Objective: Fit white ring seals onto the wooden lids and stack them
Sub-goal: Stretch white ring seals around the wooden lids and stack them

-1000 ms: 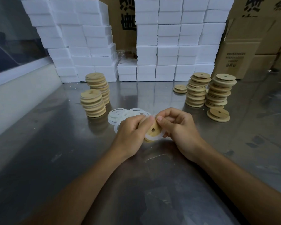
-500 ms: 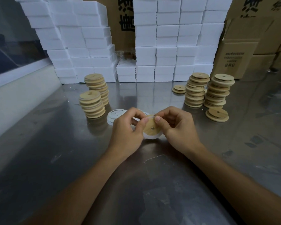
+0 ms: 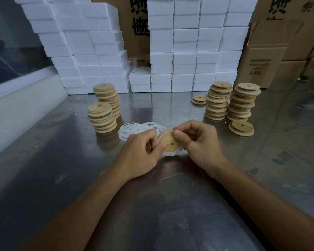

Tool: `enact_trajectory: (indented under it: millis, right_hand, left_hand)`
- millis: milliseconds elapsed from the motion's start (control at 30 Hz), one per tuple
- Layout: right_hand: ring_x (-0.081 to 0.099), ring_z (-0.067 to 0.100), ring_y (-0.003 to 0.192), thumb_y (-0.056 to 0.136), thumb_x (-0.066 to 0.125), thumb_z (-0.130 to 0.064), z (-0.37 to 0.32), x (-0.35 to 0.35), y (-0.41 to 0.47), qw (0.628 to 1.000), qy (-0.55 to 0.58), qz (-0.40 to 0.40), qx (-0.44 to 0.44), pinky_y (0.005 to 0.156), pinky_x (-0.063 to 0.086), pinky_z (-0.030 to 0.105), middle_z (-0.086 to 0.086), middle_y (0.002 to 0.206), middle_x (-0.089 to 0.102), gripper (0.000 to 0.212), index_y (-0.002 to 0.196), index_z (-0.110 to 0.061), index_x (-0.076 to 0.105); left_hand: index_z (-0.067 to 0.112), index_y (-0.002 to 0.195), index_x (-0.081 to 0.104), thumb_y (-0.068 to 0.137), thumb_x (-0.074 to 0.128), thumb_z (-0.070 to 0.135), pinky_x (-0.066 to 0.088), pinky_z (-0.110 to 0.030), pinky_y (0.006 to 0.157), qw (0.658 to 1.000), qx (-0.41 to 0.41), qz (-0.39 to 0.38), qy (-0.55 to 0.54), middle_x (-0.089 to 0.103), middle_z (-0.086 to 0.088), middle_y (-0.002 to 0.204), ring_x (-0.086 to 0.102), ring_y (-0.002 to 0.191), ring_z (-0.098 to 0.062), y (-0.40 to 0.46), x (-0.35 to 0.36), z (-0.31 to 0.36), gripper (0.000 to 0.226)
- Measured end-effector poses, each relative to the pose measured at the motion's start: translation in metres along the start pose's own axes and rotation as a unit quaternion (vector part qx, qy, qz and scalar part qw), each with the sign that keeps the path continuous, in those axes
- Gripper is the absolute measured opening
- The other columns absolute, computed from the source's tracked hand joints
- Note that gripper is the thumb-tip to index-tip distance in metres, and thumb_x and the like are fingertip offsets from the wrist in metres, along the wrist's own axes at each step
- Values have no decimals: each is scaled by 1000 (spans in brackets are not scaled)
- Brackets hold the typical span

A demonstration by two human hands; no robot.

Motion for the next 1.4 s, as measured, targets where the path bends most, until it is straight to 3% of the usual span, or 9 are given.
enact_trajectory:
  millis: [67, 233, 400, 600, 767, 933, 1033, 1133, 1400]
  right_hand:
    - [70, 14, 73, 86, 69, 1, -2, 0, 0, 1000, -4, -1, -5, 65, 57, 22, 13, 83, 73, 7, 91, 7, 69]
    - [65, 1, 61, 86, 66, 7, -6, -2, 2, 999, 49, 2, -7, 56, 47, 13, 8, 75, 70, 2, 88, 7, 67]
    - [63, 9, 63, 87, 66, 0, -3, -1, 1, 997, 73, -15, 16, 54, 48, 17, 5, 73, 71, 2, 86, 1, 68]
    - [61, 12, 66, 84, 72, -24, 12, -3, 0, 989, 89, -6, 120, 58, 48, 24, 10, 75, 72, 21, 84, -4, 67]
    - [61, 8, 62, 79, 73, -34, 13, -1, -1, 975, 143, -1, 170, 57, 51, 21, 3, 67, 68, 24, 77, -10, 68]
    - [62, 10, 64, 84, 70, -26, 19, -3, 0, 952, 201, -6, 230, 73, 53, 28, -4, 57, 62, 20, 76, -9, 67]
    - [60, 13, 65, 87, 70, -20, 17, -8, 2, 957, 192, 14, 217, 70, 53, 28, 0, 60, 63, 19, 72, -8, 65]
    - [62, 13, 65, 77, 74, -28, 12, -8, 3, 967, 174, 17, 187, 63, 54, 25, 4, 68, 67, 19, 71, -11, 67]
    - [65, 9, 61, 78, 71, -36, 11, -5, 1, 977, 148, 13, 150, 56, 53, 23, 2, 70, 71, 28, 81, -9, 67]
  left_hand:
    - [28, 57, 39, 81, 64, 46, 31, -16, 53, 1000, 0, 0, 12, 51, 16, 56, 46, 52, -8, -1, 1, 0, 39]
    - [24, 60, 42, 75, 58, 65, 32, -19, 49, 998, -22, 42, 35, 44, 9, 51, 43, 53, -12, -1, -5, -1, 46]
    - [26, 69, 63, 84, 54, 53, 46, -39, 57, 995, -59, -38, -68, 58, 4, 58, 53, 56, -12, -2, 7, 4, 32]
    - [28, 73, 60, 91, 52, 38, 36, -13, 51, 983, -76, -42, -164, 54, 18, 52, 49, 50, -1, -1, 12, 8, 23]
    - [-2, 86, 64, 89, 52, 42, 32, -19, 52, 976, -86, -25, -200, 46, 10, 54, 42, 54, -9, 0, 13, 5, 45]
    - [-5, 86, 61, 91, 53, 41, 33, -14, 46, 965, -101, -24, -239, 48, 8, 52, 41, 47, -5, -1, 17, 7, 47]
    - [0, 82, 61, 93, 53, 41, 33, -14, 44, 960, -103, -32, -258, 49, 4, 53, 40, 43, -5, -1, 19, 10, 43]
    - [4, 76, 59, 92, 54, 41, 34, -17, 45, 954, -113, -24, -277, 49, -3, 55, 40, 42, -6, -1, 18, 10, 40]
    - [0, 83, 63, 97, 55, 34, 36, -17, 48, 964, -120, 0, -238, 52, 3, 54, 43, 45, -4, 0, 18, 4, 38]
Point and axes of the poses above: each hand's wrist, its own y-axis towards the middle knuckle, its own x-axis out of the palm, z = x × y, the point moved 6 cm from there along y, towards the middle knuckle
